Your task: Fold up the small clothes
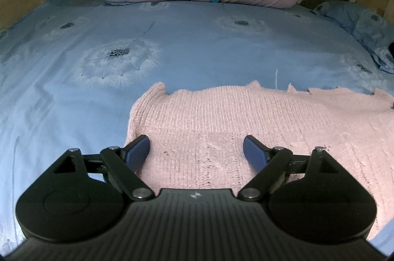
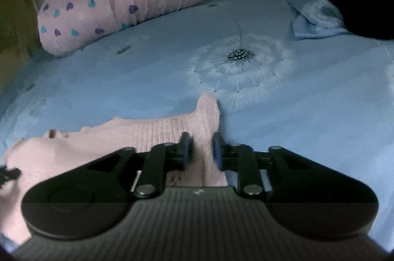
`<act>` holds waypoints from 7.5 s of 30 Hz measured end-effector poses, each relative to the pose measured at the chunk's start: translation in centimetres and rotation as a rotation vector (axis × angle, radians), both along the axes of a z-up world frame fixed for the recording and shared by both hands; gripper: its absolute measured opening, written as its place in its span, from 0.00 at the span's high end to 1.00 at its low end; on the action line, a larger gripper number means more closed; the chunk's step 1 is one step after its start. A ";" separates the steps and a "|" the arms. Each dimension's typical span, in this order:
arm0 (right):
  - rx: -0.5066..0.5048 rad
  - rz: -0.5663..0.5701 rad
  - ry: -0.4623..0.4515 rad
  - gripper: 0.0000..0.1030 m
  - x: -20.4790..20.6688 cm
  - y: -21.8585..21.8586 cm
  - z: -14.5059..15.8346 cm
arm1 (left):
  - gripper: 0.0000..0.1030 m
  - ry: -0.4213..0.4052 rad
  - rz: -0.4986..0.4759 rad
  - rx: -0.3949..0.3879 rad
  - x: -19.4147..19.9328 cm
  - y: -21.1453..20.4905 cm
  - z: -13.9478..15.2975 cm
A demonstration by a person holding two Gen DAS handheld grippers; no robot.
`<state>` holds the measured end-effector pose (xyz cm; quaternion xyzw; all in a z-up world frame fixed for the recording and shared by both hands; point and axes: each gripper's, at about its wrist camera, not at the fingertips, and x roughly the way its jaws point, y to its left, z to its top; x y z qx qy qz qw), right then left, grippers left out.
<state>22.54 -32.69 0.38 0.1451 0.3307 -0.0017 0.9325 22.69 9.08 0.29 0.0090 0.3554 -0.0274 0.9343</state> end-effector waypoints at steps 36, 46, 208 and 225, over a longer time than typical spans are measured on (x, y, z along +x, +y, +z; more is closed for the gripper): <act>-0.025 -0.036 -0.015 0.61 -15.5 5.1 0.0 | 0.11 0.133 0.010 -0.008 -10.7 2.1 3.8; 0.163 -0.128 0.003 0.40 -17.7 4.7 -0.9 | 0.02 0.101 -0.029 0.037 -11.9 -0.5 3.6; 0.084 0.353 -0.245 0.47 -8.3 16.9 0.5 | 0.85 -0.102 0.035 -0.268 -6.5 3.3 3.3; 0.024 0.402 -0.220 0.47 -8.7 20.0 0.1 | 0.79 -0.043 0.077 -0.306 -8.8 8.4 3.2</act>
